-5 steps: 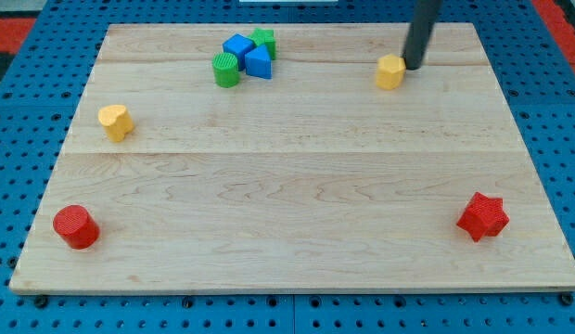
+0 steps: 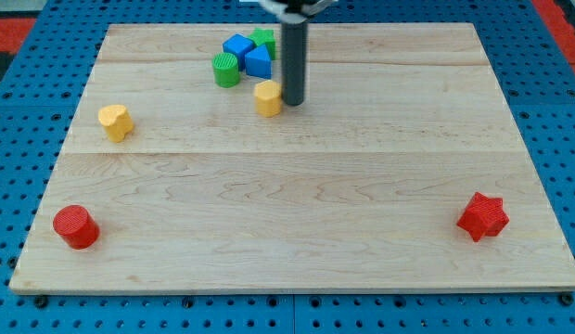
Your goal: Push the yellow hexagon to the bottom side of the green circle
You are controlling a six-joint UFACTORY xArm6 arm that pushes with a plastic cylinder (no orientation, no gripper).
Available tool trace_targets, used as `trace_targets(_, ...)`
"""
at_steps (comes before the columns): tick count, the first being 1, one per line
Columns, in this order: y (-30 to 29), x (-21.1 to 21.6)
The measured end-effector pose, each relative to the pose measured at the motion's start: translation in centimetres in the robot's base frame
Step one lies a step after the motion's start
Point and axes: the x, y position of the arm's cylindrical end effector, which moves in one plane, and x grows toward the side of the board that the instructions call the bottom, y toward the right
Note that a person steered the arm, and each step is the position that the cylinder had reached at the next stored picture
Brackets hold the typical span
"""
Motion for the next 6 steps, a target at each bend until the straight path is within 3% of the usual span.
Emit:
trace_targets(1,-3.6,2.3)
trace_targets(2,-3.3,2.2)
trace_targets(5,-7.5,-0.7)
trace_targets(6,-4.1,-2.7)
